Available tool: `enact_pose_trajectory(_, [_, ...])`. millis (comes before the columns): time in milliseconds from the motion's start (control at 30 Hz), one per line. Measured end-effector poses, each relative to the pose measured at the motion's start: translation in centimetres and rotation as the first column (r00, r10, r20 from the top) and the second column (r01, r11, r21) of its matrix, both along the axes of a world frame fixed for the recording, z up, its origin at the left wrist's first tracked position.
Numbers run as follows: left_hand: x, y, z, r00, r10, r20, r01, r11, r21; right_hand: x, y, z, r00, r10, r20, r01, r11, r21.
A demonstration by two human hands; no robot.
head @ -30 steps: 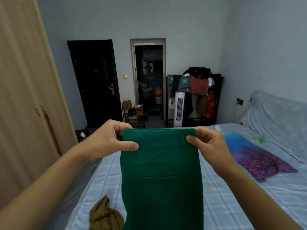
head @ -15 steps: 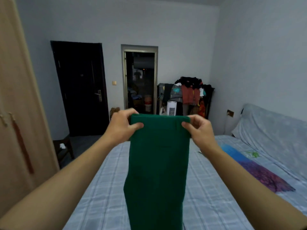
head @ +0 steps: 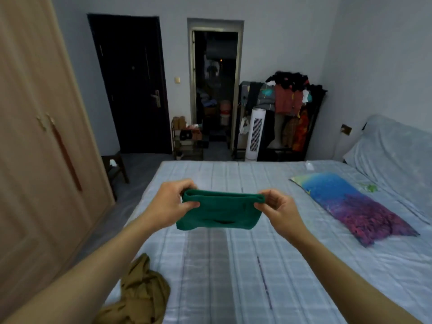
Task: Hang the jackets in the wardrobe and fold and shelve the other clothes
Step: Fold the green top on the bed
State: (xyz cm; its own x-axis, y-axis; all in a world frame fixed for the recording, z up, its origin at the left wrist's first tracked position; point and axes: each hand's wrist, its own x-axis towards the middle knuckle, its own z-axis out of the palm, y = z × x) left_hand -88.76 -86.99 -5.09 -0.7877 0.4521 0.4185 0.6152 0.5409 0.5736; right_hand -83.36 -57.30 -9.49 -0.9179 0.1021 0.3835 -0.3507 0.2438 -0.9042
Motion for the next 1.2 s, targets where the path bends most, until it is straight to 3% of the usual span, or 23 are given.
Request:
enact_pose_trajectory(200, [10.5, -1.3, -15.0, 0.958, 0.026, 0.286, 0.008, 0.993, -0.119, 11.1, -1.3, -14.9, 0.968, -0.015, 0.249, -0.009, 0.996, 0.093])
enact_pose_trajectory(367, [17.6, -2.6, -23.0, 0.887, 0.017, 0.461, 0.068, 0.984, -0.167, 16.9, -2.4, -21.4, 0.907, -0.035, 0.42, -0.056, 0.977, 0.204])
enact_pose_trajectory(600, [18.1, -3.7, -24.7, 0.862, 0.039, 0.506, 0.042, 0.988, -0.148, 17.5, -3.6, -22.6, 0.874, -0.022, 0.485, -0.088, 0.975, 0.203])
enact_pose_trajectory(933, [7.9, -4.5, -26.3, 0.797, 0.037, 0.603, -0.014, 0.999, -0.043, 7.8, -5.3, -22.8, 0.855, -0.098, 0.508, -0.006, 0.98, 0.2])
enact_pose_trajectory(1200, [-0.6, -3.5, -27.7, 0.656, 0.113, 0.746, -0.273, 0.957, 0.095, -0.2, -5.1, -22.8, 0.86, -0.106, 0.499, -0.006, 0.976, 0.218])
